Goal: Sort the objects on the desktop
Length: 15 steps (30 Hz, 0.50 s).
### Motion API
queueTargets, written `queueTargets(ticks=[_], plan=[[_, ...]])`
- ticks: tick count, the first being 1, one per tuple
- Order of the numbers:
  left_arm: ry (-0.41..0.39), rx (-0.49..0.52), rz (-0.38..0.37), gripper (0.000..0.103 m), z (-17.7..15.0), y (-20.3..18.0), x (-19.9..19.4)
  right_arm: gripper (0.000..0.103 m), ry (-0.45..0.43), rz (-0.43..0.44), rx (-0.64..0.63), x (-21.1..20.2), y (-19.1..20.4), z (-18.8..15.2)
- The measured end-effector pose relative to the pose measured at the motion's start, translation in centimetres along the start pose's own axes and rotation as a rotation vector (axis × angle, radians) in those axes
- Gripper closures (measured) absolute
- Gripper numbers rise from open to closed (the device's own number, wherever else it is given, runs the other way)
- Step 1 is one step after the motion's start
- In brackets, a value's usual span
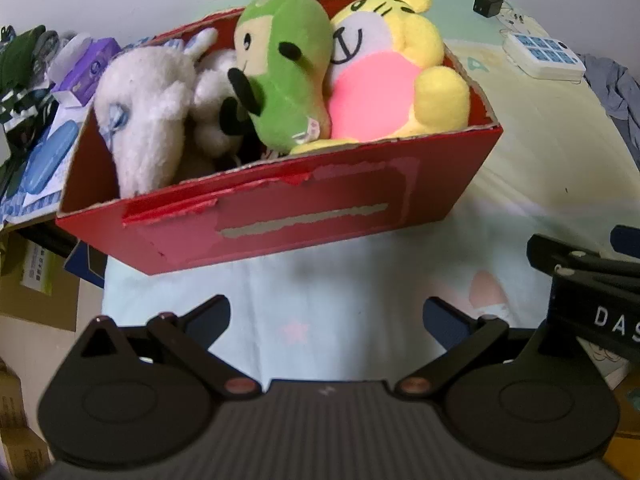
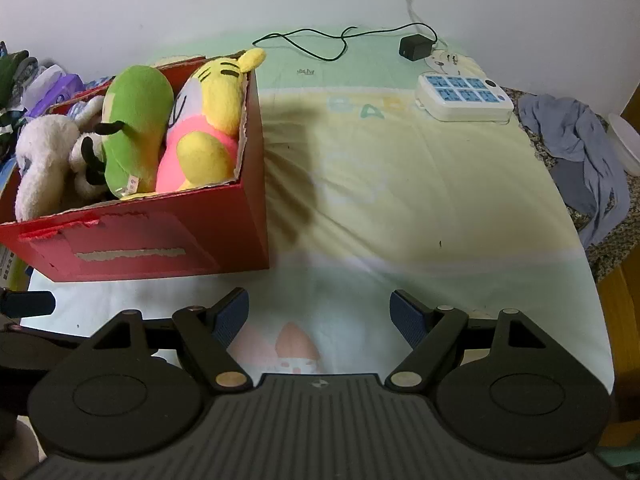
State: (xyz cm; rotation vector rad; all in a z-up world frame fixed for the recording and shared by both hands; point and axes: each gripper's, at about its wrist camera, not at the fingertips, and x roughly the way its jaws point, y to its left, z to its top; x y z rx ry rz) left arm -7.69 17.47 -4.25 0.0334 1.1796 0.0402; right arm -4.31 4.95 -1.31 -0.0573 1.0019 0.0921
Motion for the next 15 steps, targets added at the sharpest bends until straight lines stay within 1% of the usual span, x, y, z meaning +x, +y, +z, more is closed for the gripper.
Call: queueTargets(ticks=[4, 8, 12, 15], plan=[[-0.001, -0.008, 0.004, 0.001, 0.0, 0.3, 0.1, 0.023, 0.0, 0.011, -0.004, 0.0, -0.3, 0.1], [0.007, -0.014, 0.013, 0.001, 0.0, 0.6, 0.3, 0.023, -0.007, -0.012, -0.024, 0.3, -0.2, 0.0], [0.012, -0.02, 0.024, 0.001, -0.1, 0.9, 0.4, 0.023, -0.008, -0.002, -0.032, 0.6, 0.1, 0.0], [0.012, -0.031, 0.036, 0.001, -0.2, 1.4, 0.4, 0.023, -0.014, -0.014, -0.059, 0.8, 0.6, -0.1]])
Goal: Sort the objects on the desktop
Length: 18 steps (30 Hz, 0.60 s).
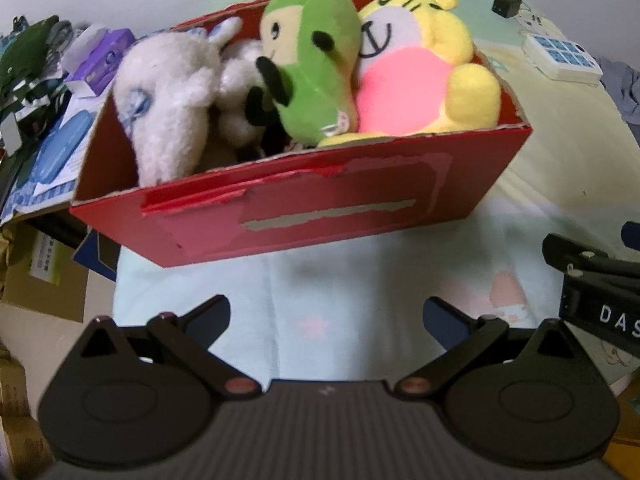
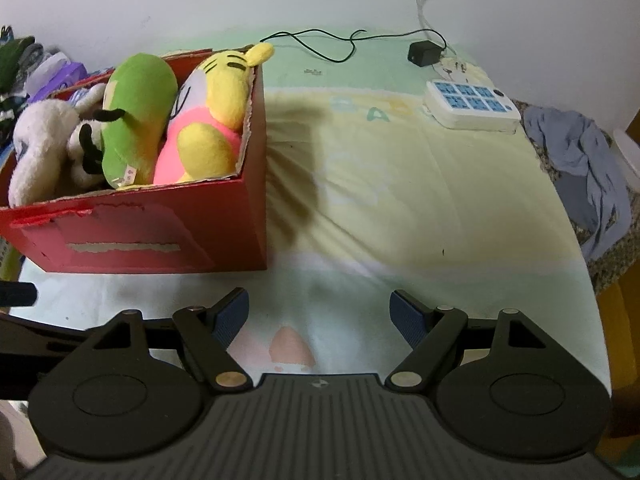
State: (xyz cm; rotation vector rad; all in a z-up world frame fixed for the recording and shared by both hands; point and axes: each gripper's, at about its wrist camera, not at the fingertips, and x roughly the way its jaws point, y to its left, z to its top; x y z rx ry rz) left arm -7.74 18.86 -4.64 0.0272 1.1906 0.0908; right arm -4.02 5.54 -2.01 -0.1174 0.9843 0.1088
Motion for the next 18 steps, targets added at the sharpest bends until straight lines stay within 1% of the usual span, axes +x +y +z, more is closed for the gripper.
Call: queueTargets(ticks=[5, 13, 18], plan=[[0.003, -0.023, 0.029, 0.001, -0.2, 1.2, 0.1, 0.024, 0.016, -0.012, -0.019, 0.6, 0.0, -0.1], [0.017, -0.066, 0.051, 0.001, -0.5, 3.3, 0.3, 0.024, 0.011, 0.028, -0.044, 0.4, 1.4, 0.2], [0.015, -0.075, 0.059, 0.001, -0.4, 3.6, 0.3, 0.024, 0.012, 0.044, -0.069, 0.6, 2.4, 0.5]])
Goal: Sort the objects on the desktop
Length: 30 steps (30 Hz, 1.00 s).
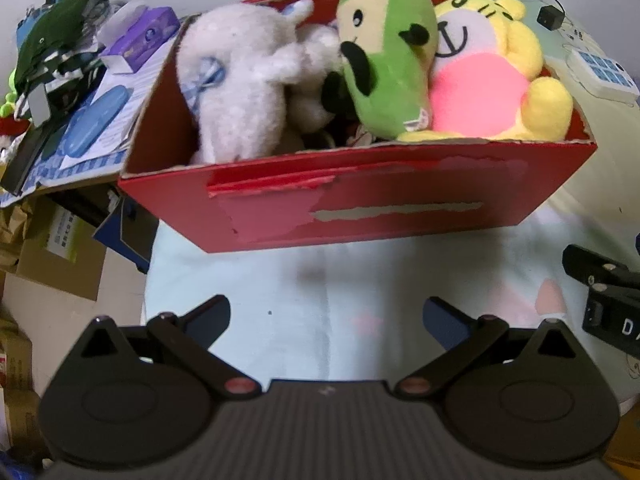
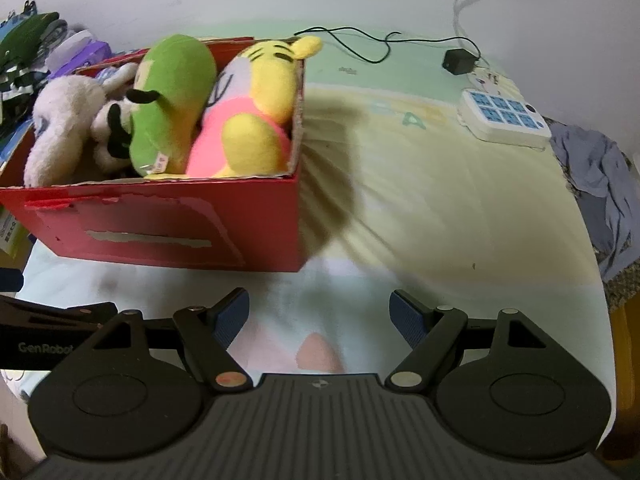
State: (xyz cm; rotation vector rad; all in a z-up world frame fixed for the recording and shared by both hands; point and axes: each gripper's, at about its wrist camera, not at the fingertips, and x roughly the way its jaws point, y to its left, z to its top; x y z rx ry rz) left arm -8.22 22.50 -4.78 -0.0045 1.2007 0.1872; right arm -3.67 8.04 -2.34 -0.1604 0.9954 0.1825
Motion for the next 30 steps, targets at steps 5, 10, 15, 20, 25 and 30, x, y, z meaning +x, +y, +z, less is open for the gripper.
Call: queueTargets(ticks=[5, 10, 15, 20, 25, 30], plan=[[-0.004, 0.0, -0.005, 0.001, -0.05, 0.2, -0.01, 0.023, 0.0, 0.008, -0.016, 0.1, 0.59, 0.3], [-0.01, 0.017, -0.03, 0.001, 0.02, 0.0, -0.06, 0.023, 0.0, 0.001, -0.024, 0.05, 0.94, 0.39], [-0.018, 0.057, -0.069, 0.001, 0.13, -0.48, -0.05, 0.023, 0.0, -0.017, -0.018, 0.05, 0.73, 0.4], [-0.025, 0.097, -0.107, 0.001, 0.39, -0.54, 0.04, 0.023, -0.003, -0.027, -0.012, -0.03, 0.73, 0.3], [-0.035, 0.133, -0.123, 0.001, 0.56, -0.59, 0.02, 0.023, -0.003, -0.036, 0.004, -0.1, 0.56, 0.23], [-0.036, 0.178, -0.151, 0.001, 0.6, -0.62, 0.07, 0.023, -0.006, -0.045, 0.028, -0.25, 0.42, 0.11]])
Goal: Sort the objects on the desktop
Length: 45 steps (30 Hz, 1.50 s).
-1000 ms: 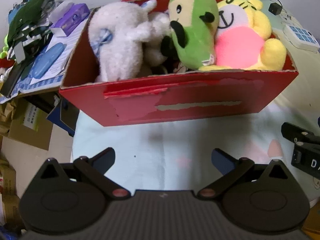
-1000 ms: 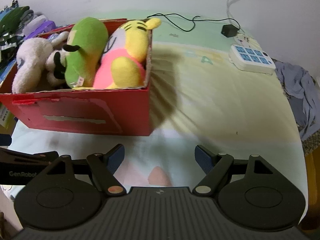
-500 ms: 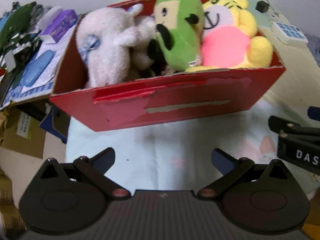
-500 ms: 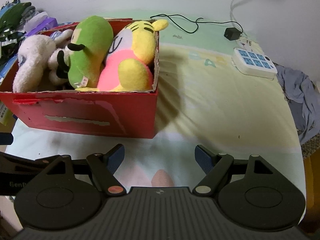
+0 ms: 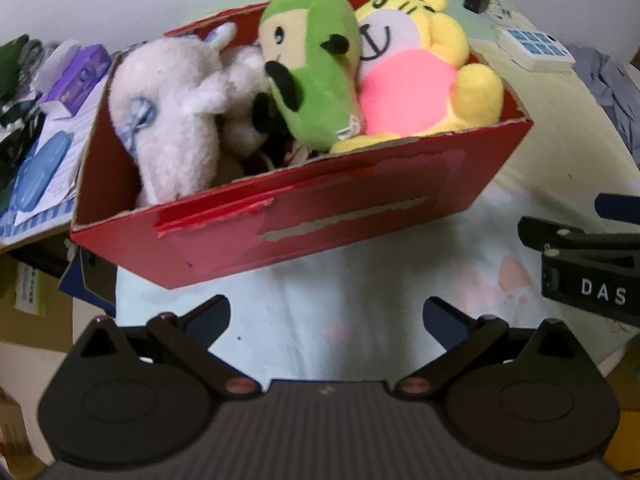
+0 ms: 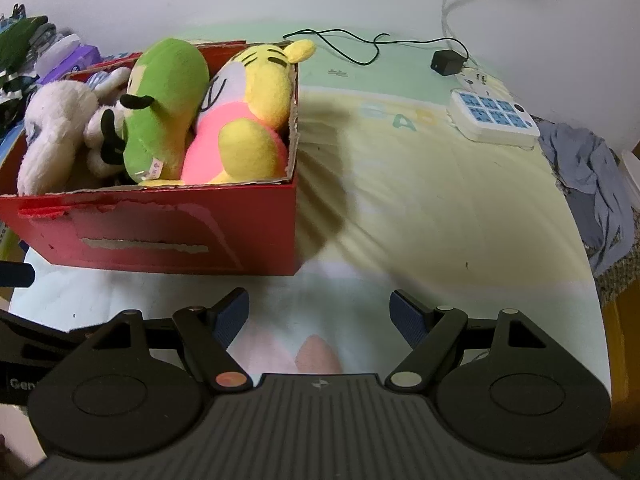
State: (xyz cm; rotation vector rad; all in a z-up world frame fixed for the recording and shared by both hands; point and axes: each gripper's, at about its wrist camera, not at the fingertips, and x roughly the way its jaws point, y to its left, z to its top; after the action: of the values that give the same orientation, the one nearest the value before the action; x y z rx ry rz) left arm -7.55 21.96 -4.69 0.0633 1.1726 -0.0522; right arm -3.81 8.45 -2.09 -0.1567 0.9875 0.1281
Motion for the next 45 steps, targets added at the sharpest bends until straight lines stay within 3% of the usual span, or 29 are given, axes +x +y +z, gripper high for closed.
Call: queueTargets(ticks=[4, 29, 45], plan=[[-0.005, 0.046, -0.001, 0.001, -0.2, -0.1, 0.0, 0.023, -0.001, -0.008, 0.013, -0.1, 0.3, -0.1], [-0.008, 0.107, -0.011, 0.001, -1.8, 4.2, 0.1, 0.023, 0.012, -0.031, 0.101, -0.3, 5.0, -1.9], [-0.023, 0.102, -0.019, 0.001, -1.0, 4.7, 0.5, 0.023, 0.013, -0.02, 0.057, 0.5, 6.2, -0.5]])
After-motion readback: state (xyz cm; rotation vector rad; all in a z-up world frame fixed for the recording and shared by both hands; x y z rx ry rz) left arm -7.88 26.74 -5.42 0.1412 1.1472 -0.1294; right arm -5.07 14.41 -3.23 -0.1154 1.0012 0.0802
